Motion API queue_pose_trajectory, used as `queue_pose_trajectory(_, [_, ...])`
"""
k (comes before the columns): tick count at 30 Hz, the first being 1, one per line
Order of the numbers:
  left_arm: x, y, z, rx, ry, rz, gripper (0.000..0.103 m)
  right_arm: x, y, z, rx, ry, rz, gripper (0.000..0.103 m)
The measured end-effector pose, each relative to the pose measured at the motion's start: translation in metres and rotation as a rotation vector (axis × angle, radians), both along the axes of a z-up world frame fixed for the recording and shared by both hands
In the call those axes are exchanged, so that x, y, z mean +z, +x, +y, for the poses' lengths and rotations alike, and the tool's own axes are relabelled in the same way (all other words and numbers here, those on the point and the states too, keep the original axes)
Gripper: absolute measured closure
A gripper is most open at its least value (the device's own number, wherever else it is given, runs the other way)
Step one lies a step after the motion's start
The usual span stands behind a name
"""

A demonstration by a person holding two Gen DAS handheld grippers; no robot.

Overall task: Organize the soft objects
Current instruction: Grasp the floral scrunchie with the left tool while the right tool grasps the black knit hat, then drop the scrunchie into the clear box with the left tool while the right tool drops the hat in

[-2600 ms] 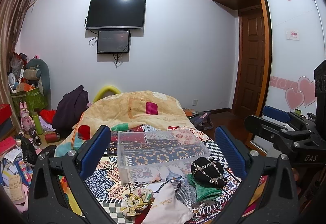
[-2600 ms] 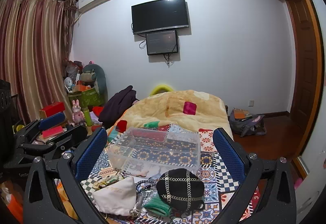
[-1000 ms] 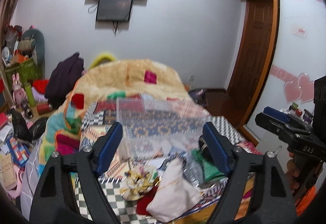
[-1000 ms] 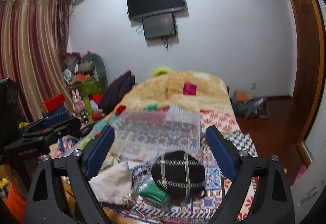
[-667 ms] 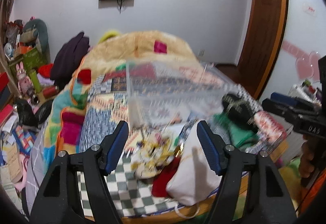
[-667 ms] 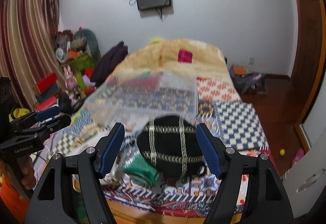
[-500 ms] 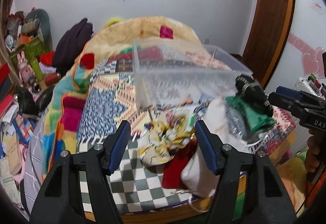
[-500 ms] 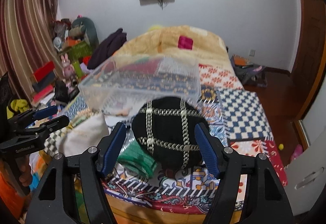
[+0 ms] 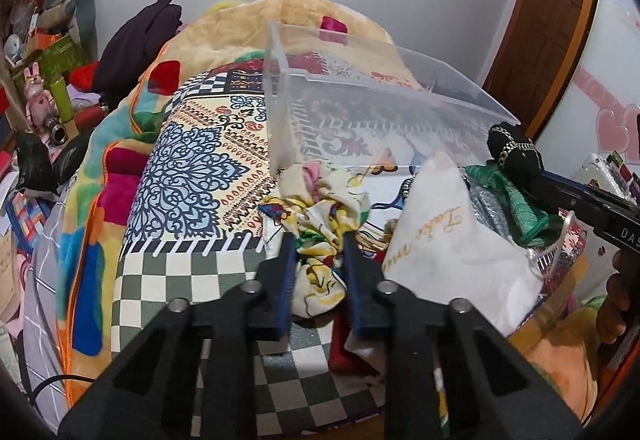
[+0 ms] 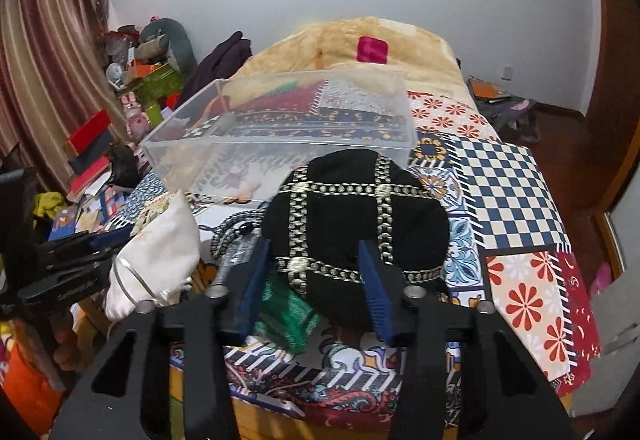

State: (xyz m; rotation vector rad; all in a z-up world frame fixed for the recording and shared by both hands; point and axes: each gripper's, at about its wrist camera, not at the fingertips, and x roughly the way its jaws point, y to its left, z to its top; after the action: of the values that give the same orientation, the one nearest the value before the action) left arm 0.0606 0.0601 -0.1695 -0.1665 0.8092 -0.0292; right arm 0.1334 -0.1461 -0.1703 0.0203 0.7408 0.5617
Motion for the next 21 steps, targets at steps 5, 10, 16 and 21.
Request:
queue_pose_trajectory(5, [0.009,-0.005,-0.004,0.0,0.021,-0.035,0.091,0.005,-0.003,-0.001,0.011,0.02,-0.017,0.09])
queue_pose_trajectory(10, [0.032,-0.016,-0.008,-0.005,0.043,-0.109,0.091,0.016,-0.009,-0.005,0.005,0.046,-0.053,0.093])
queue_pose_trajectory(16, [0.065,-0.023,-0.008,-0.003,0.05,-0.202,0.091,0.036,-0.014,-0.012,-0.009,0.073,-0.11,0.094])
queue_pose_trajectory(21, [0.089,-0.019,-0.008,-0.001,0.05,-0.265,0.091,0.056,-0.014,-0.019,-0.024,0.104,-0.166,0.094])
